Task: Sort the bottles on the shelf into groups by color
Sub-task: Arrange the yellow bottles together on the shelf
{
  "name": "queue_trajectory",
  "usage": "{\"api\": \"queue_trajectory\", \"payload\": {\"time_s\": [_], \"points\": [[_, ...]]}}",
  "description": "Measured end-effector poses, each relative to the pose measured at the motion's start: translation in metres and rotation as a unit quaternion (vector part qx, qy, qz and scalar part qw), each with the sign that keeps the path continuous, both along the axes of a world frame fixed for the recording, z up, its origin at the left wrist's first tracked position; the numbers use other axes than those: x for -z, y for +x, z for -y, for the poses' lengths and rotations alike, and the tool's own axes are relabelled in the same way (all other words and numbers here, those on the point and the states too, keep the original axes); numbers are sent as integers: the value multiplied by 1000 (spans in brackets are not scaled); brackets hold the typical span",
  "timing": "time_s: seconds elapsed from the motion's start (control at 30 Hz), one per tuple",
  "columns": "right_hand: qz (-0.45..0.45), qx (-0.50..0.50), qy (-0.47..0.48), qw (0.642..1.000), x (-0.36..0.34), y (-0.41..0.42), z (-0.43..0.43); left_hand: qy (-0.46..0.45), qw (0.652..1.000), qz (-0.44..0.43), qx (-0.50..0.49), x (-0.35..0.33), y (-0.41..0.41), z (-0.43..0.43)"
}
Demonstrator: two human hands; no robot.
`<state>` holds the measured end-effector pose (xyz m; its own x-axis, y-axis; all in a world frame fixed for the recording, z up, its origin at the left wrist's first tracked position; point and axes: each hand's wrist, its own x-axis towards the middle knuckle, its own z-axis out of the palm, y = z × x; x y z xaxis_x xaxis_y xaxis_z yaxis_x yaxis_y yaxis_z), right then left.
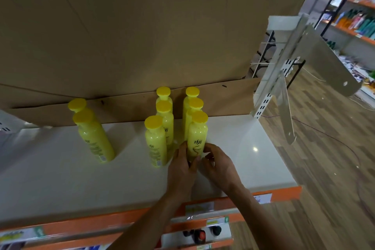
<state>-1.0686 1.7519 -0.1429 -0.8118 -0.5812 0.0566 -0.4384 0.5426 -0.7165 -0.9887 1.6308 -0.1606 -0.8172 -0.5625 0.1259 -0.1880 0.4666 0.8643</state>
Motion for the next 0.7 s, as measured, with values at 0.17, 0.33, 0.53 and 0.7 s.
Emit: {"api": "queue_trajectory", "payload": {"time_s": [0.17, 0.33, 0.53, 0.7], "points": [[-22, 19, 0, 1000, 0, 5, -2, -1, 1000, 10, -2, -3, 2, -1], [-65, 34, 13, 997, 4, 18, -5, -19, 1000, -15, -9, -6, 35, 0], [-92, -35, 15, 995, 9, 46, 7, -82, 988, -30, -124, -12, 83, 25], [-75, -106, 66, 989, 6, 67, 37, -23, 989, 21, -147, -18, 78, 45]]}}
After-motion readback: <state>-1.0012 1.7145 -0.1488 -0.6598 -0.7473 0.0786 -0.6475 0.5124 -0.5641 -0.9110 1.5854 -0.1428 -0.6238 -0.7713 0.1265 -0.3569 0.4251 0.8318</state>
